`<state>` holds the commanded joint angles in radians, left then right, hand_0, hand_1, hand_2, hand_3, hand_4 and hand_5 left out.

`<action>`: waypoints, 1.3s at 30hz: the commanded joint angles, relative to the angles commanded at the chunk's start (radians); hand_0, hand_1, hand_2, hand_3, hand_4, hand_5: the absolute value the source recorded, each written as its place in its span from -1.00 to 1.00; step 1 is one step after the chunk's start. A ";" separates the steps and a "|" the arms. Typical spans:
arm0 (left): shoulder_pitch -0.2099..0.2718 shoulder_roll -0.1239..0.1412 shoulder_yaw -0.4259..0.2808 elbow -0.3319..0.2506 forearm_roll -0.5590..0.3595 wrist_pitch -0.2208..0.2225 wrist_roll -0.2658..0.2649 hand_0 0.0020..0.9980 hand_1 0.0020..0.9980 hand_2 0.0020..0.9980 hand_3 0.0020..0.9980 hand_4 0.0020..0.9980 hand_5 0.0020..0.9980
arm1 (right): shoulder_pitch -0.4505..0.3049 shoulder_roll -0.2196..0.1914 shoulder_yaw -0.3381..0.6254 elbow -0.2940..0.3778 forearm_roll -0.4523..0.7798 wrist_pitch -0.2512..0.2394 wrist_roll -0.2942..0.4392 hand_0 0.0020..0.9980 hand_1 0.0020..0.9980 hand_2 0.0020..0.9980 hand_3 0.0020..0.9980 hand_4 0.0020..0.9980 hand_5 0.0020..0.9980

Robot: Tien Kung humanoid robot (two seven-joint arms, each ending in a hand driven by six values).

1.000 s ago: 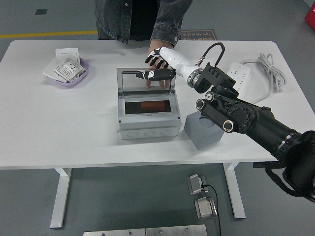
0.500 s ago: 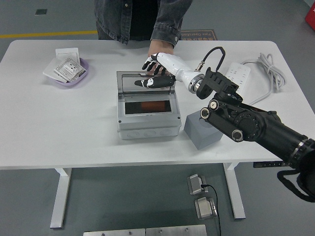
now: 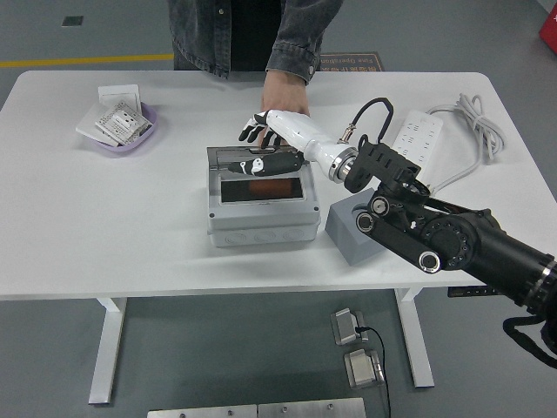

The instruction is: Pick up the cylinder from the cube,place it in the box,flap close box

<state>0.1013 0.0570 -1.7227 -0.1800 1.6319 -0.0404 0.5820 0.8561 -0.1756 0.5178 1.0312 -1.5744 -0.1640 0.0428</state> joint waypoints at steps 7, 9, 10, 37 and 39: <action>0.003 -0.002 0.000 0.000 0.002 -0.002 0.002 0.40 0.42 0.29 0.38 0.50 0.07 | -0.025 -0.015 -0.008 0.065 -0.015 -0.001 -0.012 -0.12 0.04 0.20 0.25 0.92 0.27; 0.003 -0.002 -0.001 0.000 0.003 -0.002 0.002 0.40 0.42 0.29 0.38 0.50 0.07 | -0.029 -0.017 -0.010 0.079 -0.018 -0.001 -0.014 -0.12 0.04 0.20 0.25 0.92 0.27; 0.002 -0.002 -0.002 0.000 0.004 -0.002 0.002 0.40 0.42 0.29 0.39 0.50 0.07 | -0.030 -0.018 -0.011 0.086 -0.020 -0.001 -0.015 -0.12 0.02 0.20 0.25 0.92 0.27; 0.013 -0.008 -0.016 0.000 0.009 -0.004 0.012 0.39 0.42 0.30 0.39 0.50 0.07 | -0.246 -0.135 0.270 0.303 -0.151 0.079 -0.083 -0.15 0.00 0.20 0.24 0.89 0.25; 0.014 -0.009 -0.015 0.000 0.005 -0.004 0.013 0.39 0.42 0.30 0.39 0.50 0.07 | -0.291 -0.157 0.329 0.348 -0.172 0.088 -0.087 -0.15 0.00 0.20 0.24 0.89 0.25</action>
<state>0.1151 0.0480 -1.7375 -0.1800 1.6372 -0.0444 0.5950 0.5651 -0.3327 0.8471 1.3796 -1.7468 -0.0757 -0.0438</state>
